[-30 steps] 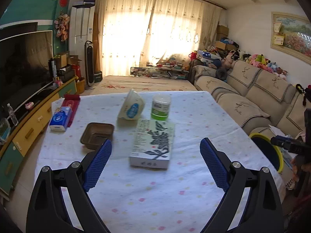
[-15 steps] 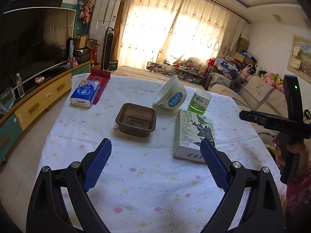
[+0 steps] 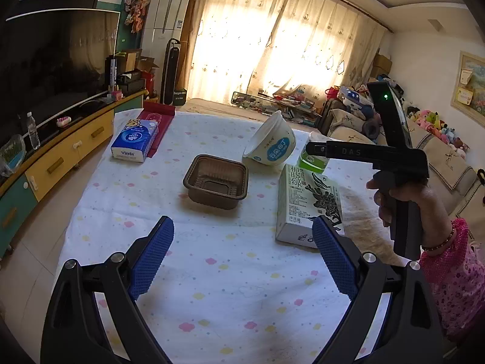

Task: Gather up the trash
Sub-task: 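Grasp the clear square cup with green residue with the right gripper, then carry the clear cup over the yellow bin and lower it inside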

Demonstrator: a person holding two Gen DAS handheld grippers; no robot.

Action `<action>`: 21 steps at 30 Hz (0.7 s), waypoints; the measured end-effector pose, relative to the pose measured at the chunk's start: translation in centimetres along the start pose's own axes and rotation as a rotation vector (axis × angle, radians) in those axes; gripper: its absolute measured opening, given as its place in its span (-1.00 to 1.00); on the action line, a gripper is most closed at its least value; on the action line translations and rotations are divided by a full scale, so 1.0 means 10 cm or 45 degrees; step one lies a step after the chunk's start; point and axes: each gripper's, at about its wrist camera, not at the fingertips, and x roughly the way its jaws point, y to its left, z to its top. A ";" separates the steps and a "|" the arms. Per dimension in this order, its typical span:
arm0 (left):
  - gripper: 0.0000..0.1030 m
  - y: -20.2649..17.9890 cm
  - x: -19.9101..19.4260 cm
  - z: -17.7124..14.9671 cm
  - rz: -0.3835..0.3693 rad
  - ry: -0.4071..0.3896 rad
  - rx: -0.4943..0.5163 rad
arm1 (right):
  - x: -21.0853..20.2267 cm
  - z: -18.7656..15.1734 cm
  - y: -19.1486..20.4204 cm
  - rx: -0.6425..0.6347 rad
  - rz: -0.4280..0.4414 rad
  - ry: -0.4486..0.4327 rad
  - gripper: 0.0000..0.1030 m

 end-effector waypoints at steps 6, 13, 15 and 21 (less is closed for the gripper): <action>0.77 0.00 -0.01 -0.01 -0.010 0.008 -0.001 | 0.13 0.02 0.11 -0.027 -0.015 0.006 0.38; 0.77 -0.03 -0.02 -0.03 -0.011 0.012 0.014 | 0.12 -0.01 0.13 -0.032 -0.034 -0.010 0.04; 0.77 -0.03 -0.02 -0.03 -0.009 0.014 0.009 | 0.11 -0.03 0.11 -0.023 -0.030 -0.010 0.03; 0.77 -0.03 -0.02 -0.04 -0.004 0.010 0.014 | -0.07 -0.06 -0.04 0.034 -0.032 -0.028 0.03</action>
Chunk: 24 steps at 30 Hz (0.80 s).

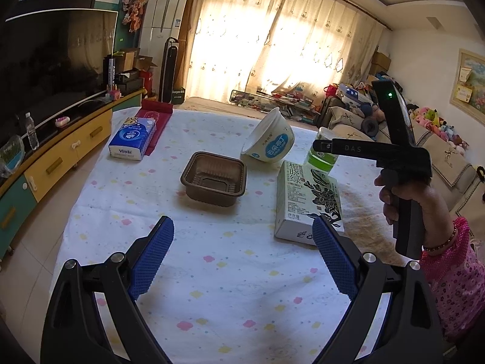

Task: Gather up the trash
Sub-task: 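Carry the clear cup over the yellow bin and lower it inside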

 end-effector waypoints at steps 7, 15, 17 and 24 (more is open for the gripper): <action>0.77 -0.02 0.00 -0.01 0.011 -0.002 0.023 | -0.43 -0.18 -0.13 0.003 -0.010 -0.026 0.03; 0.77 -0.03 -0.01 -0.02 0.017 -0.016 0.034 | -1.16 -0.76 -0.60 0.114 -0.047 -0.079 0.03; 0.77 -0.04 -0.02 -0.02 0.015 -0.018 0.039 | -1.36 -0.96 -0.79 0.161 -0.091 -0.094 0.03; 0.77 -0.07 -0.04 -0.02 0.008 -0.033 0.056 | -2.04 -1.71 -1.69 0.425 -0.321 -0.115 0.03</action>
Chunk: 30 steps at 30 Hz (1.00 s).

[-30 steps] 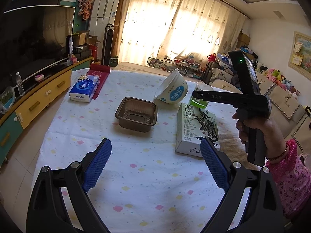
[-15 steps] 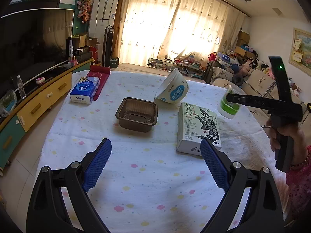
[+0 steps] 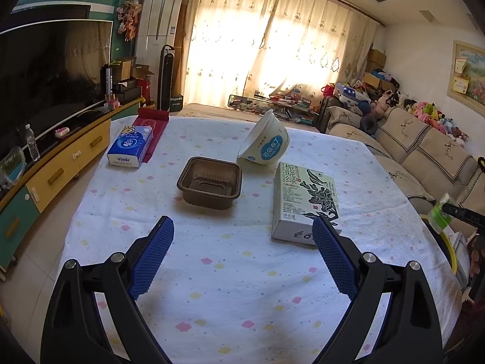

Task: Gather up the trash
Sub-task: 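Carry the clear cup over the yellow bin and lower it inside, then grasp the green-white printed box with the left gripper and lift it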

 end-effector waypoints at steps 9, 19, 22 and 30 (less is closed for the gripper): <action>0.77 -0.05 -0.02 0.00 -0.014 -0.014 0.031 | -0.02 -0.50 -1.11 0.232 -0.225 0.091 0.03; 0.77 -0.05 -0.03 -0.01 -0.020 -0.014 0.027 | 0.18 -0.65 -1.24 0.303 -0.229 0.146 0.16; 0.77 -0.07 -0.03 -0.01 -0.021 -0.018 0.041 | 0.13 -0.61 -1.15 0.297 -0.217 0.131 0.16; 0.77 -0.15 0.00 -0.01 -0.061 -0.002 0.074 | 0.15 -0.63 -1.05 0.307 -0.165 0.133 0.21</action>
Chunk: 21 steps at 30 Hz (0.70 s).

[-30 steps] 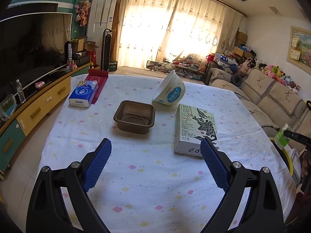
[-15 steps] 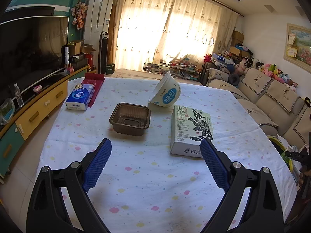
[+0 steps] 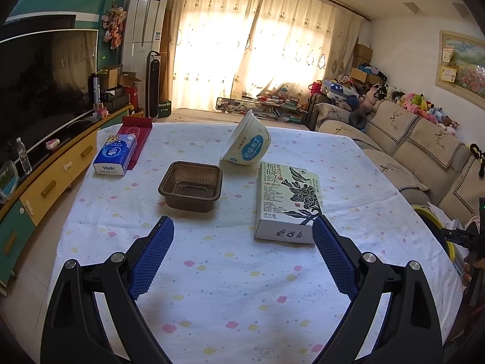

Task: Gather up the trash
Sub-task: 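Grasp the green-white printed box with the left gripper and lift it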

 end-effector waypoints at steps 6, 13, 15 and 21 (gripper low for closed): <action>0.77 -0.19 0.18 0.01 -0.059 0.122 0.056 | -0.02 -0.02 -0.04 0.016 0.011 -0.021 0.22; 0.77 -0.54 0.52 0.22 -0.158 0.260 0.132 | -0.06 -0.04 -0.18 0.061 0.031 -0.037 0.25; 0.77 -0.61 0.65 0.30 -0.174 0.292 0.136 | -0.06 -0.05 -0.20 0.071 0.038 -0.035 0.25; 0.78 -0.74 1.12 0.47 -0.065 0.366 0.188 | -0.05 -0.04 -0.18 0.077 0.085 -0.031 0.25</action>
